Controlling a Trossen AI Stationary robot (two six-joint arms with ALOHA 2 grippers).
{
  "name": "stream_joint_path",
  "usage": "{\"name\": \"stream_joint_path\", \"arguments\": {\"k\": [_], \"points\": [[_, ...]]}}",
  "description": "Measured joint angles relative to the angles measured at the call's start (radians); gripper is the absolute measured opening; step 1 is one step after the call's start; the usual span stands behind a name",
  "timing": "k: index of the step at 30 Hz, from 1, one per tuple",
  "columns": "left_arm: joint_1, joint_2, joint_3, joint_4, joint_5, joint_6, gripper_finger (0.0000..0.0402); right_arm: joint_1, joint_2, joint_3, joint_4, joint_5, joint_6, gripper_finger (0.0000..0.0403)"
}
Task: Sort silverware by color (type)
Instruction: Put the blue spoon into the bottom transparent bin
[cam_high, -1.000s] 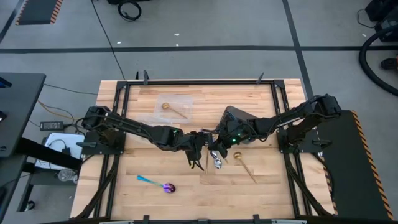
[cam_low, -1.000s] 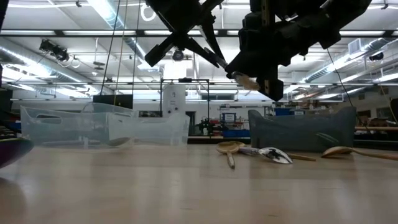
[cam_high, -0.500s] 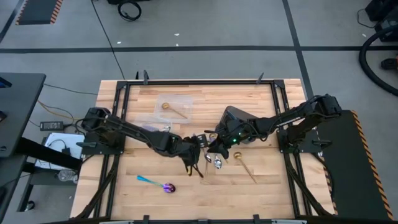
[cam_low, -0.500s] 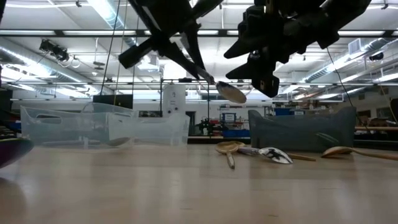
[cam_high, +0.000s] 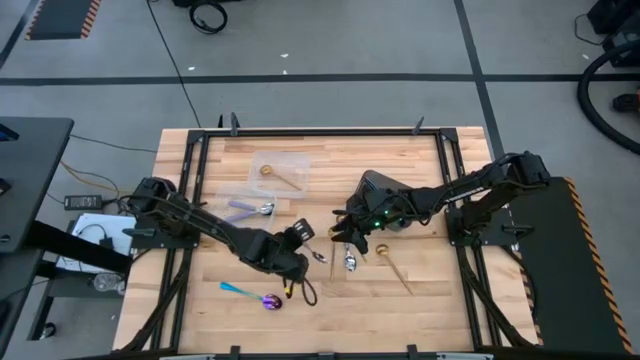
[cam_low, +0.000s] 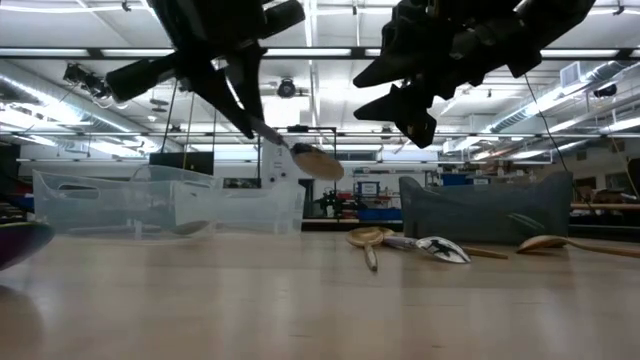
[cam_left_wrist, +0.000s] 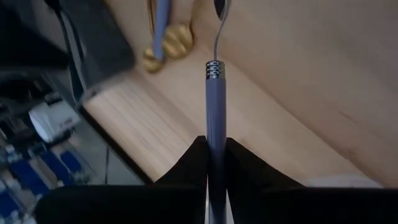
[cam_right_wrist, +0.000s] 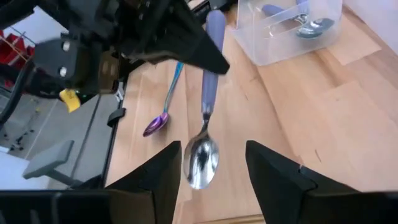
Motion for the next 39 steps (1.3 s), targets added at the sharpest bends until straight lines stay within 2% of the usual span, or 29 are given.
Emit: {"name": "stream_joint_path", "arguments": {"k": [7,16,27,39], "points": [[-0.037,-0.007,0.000,-0.123,-0.062,-0.203,0.0039,0.007,0.000,0.000,-0.001,0.058,-0.064,0.0190],[-0.076,-0.088,-0.015,-0.268,-0.096,-0.460,0.0039,0.033,0.016,-0.001,0.037,0.160,-0.101,0.0190],[-0.104,-0.319,-0.247,-0.269,-0.116,-0.716,0.0039,0.040,0.065,0.000,0.102,0.161,-0.108,0.0190],[-0.093,-0.545,-0.430,-0.249,-0.134,-0.837,0.0039,0.040,0.073,-0.001,0.131,0.158,-0.125,0.0190]]}}
